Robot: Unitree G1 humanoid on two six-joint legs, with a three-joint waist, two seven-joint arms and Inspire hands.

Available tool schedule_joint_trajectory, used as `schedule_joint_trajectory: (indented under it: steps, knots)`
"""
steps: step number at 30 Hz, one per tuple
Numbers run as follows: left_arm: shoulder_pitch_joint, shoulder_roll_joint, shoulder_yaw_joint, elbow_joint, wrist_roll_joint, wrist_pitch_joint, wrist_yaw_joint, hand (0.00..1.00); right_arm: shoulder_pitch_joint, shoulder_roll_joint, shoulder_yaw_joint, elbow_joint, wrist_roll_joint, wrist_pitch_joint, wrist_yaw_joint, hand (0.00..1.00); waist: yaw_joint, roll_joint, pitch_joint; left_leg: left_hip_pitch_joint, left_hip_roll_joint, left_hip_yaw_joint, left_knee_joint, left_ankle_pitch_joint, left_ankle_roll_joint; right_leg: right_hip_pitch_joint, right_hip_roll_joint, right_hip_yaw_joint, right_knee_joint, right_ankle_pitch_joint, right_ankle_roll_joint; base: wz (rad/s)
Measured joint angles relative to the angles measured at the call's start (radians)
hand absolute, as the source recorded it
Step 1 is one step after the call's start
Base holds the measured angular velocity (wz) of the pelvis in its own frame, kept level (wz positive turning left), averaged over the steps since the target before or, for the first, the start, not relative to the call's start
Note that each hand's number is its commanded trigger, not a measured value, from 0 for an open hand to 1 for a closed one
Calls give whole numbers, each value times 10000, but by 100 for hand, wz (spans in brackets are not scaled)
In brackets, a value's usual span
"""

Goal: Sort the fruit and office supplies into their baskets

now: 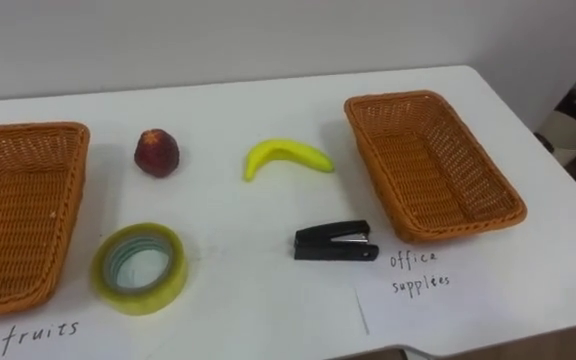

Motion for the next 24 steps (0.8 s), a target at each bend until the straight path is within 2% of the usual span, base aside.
schedule_joint_trajectory:
  steps: [2,5,8,12,14,18,21,24]
  knots:
    - [-32,-2,-7,44,0,5,-49,0,-25,-6,-10,-941,-1292,-32,-428,0,58,13,31,-50,1,24,11,7,-2,-81,5,22,4,0,1,-6]
    - [-208,-1,-29,327,0,6,-70,0,-142,-97,-7,-1718,-1882,-239,-917,0,172,-26,55,-53,3,38,47,8,-2,-97,8,16,2,0,0,-1]
    - [-262,-1,-23,327,-1,5,-73,0,-270,-118,5,-2313,-2189,-260,-1154,0,267,-88,68,-95,3,41,13,8,-2,-169,8,17,24,0,1,0]
    - [-224,-1,-38,337,3,5,-74,0,-555,-145,29,-2716,-2463,-267,-1173,0,343,-159,73,-149,17,25,-39,9,0,-279,7,-30,144,-2,3,0]
    - [-239,12,-48,407,2,6,-74,0,-573,-175,48,-3146,-2470,-267,-1171,0,478,-235,85,-139,16,12,-61,10,1,-267,0,-203,146,-2,3,0]
    - [-174,72,-116,613,8,46,-75,0,-851,-301,59,-3343,-2865,-261,-1126,0,506,-315,78,-146,9,-36,-15,16,11,-238,-29,-592,144,-1,3,6]
    - [-84,87,-217,615,28,179,-112,0,-1094,-312,121,-3614,-3580,-211,-987,0,538,-398,96,-198,10,-41,26,16,12,-256,-37,-580,143,-2,3,3]
    - [-75,87,-225,610,233,314,-140,0,-1254,-376,552,-4271,-4047,-212,-591,0,569,-410,86,-194,17,-39,35,16,12,-259,-36,-576,143,-2,3,0]
